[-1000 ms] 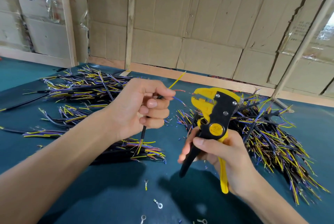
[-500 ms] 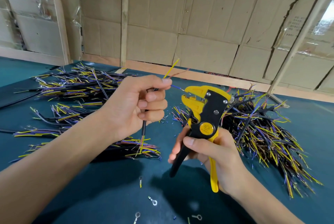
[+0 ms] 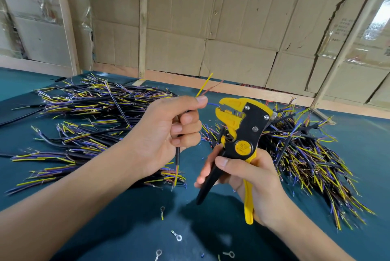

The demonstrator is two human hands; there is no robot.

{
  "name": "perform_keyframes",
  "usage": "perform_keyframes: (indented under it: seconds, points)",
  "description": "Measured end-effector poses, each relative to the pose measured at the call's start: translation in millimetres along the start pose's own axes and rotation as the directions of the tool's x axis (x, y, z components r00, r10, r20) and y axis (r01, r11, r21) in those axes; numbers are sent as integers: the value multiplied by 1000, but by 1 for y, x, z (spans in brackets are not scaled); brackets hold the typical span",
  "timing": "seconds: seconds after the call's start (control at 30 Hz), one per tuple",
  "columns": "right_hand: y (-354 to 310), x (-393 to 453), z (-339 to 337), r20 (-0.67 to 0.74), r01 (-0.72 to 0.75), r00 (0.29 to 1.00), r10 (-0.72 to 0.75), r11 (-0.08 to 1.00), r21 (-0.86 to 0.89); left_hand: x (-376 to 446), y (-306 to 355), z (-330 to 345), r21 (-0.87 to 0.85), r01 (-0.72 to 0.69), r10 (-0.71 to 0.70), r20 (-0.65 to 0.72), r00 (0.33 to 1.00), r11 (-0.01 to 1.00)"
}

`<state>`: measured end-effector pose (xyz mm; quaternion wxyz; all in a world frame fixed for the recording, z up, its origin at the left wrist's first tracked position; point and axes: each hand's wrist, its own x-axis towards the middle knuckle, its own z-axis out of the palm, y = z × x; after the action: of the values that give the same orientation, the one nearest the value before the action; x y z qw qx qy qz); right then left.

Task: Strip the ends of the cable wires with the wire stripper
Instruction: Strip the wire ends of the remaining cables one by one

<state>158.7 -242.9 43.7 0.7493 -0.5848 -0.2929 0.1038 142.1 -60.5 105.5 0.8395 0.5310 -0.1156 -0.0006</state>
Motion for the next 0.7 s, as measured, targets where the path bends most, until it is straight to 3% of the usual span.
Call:
perform_keyframes:
  seconds: [0.2,0.5,0.7]
  points:
    - [-5,3,-1,15,-20,1000,20,999,50,-2,-10,9,-263,32,-32,3,999,964]
    - [-9,2,1,59,-74,996,71,997,34,-2,-14,10,-165,47,-48,-5,999,985]
    - [-20,0,7,-29,-150,988,152,987,62,-1,-9,9,-141,42,-41,13,999,989]
